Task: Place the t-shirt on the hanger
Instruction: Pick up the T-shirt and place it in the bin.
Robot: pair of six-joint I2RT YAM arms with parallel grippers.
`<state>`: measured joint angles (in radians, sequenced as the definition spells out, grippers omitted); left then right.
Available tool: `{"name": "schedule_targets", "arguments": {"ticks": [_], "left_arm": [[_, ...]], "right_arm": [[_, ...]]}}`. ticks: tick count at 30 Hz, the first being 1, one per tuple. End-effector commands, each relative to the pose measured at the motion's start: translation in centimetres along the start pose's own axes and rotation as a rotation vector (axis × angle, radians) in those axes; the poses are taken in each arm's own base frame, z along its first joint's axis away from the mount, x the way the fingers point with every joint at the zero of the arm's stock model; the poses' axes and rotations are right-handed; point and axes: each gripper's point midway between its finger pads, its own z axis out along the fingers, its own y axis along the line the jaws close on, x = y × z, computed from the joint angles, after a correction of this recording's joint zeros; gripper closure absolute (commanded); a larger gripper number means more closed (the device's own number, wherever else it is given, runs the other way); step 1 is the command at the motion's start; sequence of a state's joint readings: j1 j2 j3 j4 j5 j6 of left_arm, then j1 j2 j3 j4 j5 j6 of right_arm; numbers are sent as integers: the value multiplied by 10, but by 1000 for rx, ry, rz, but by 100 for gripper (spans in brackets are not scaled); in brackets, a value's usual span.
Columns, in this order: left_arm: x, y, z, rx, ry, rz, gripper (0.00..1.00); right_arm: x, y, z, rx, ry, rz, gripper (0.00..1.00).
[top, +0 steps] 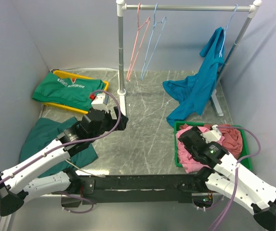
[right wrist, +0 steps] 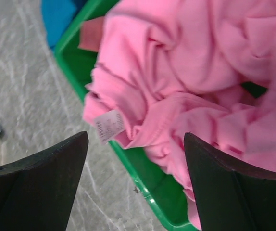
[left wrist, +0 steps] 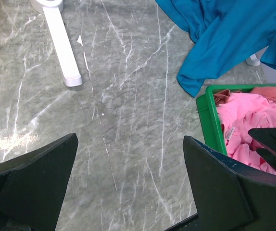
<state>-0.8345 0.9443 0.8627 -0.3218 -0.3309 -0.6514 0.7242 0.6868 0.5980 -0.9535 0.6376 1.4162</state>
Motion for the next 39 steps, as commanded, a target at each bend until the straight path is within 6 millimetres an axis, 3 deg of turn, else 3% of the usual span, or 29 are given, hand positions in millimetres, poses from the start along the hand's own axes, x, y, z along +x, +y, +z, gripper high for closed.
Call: {"name": "schedule_targets", "arguments": {"ticks": [1, 3, 7, 10, 11, 12, 13, 14, 15, 17, 18, 20, 21, 24, 27, 29, 31, 32, 33, 35, 36, 37, 38, 39], "left_arm": [[-18, -14, -8, 52, -40, -37, 4], [-18, -14, -9, 55, -41, -37, 4], [-20, -13, -13, 57, -52, -39, 4], [-20, -12, -13, 60, -56, -43, 4], [-19, -12, -13, 60, -53, -44, 4], [-17, -11, -12, 55, -46, -40, 4], [-20, -12, -13, 56, -50, -43, 4], [-19, -11, -13, 50, -47, -42, 4], [-21, -11, -13, 48, -50, -42, 3], [-22, -13, -14, 51, -52, -43, 4], [-23, -14, -13, 54, -50, -45, 4], [-27, -15, -15, 54, -61, -52, 4], [-29, -14, -15, 47, -66, -62, 3], [-35, -14, -18, 39, -89, -82, 4], [-43, -16, -21, 39, -109, -97, 3], [-52, -17, -24, 33, -130, -106, 4], [-61, -20, -28, 41, -151, -116, 3], [-64, -22, -31, 45, -159, -121, 4], [-68, -23, -33, 52, -168, -127, 4], [-77, -29, -39, 79, -192, -142, 4], [-79, -30, -40, 89, -197, -145, 4], [-82, -32, -42, 97, -205, -149, 3], [-84, -33, -44, 102, -212, -149, 4], [-88, -34, -46, 101, -221, -151, 4]], "right_arm": [[1, -36, 7, 158, 1, 49, 15], [5, -44, 12, 195, 25, 66, 21], [33, -45, 32, 165, 116, 94, 30], [41, -42, 39, 159, 143, 90, 46], [41, -41, 39, 160, 144, 86, 60], [39, -38, 39, 158, 143, 80, 69], [35, -38, 36, 168, 134, 72, 90], [30, -36, 33, 167, 122, 71, 100], [11, -20, 23, 126, 80, 82, 100], [-9, -12, 6, 100, 47, 68, 100], [-36, 8, -13, 21, -10, 83, 100], [-61, 20, -36, -36, -51, 79, 100], [-84, 36, -59, -112, -85, 86, 100], [-118, 59, -99, -230, -128, 73, 100], [-140, 84, -135, -364, -142, 49, 100], [-148, 116, -161, -525, -139, -38, 100], [-171, 143, -198, -664, -173, -24, 100], [-169, 159, -208, -723, -155, -107, 100], [-186, 169, -235, -796, -188, -97, 100], [-192, 196, -253, -876, -184, -157, 100], [-210, 206, -284, -953, -217, -142, 100], [-216, 216, -297, -992, -218, -151, 100], [-216, 235, -295, -998, -205, -175, 100], [-233, 241, -335, -1105, -234, -160, 100]]}}
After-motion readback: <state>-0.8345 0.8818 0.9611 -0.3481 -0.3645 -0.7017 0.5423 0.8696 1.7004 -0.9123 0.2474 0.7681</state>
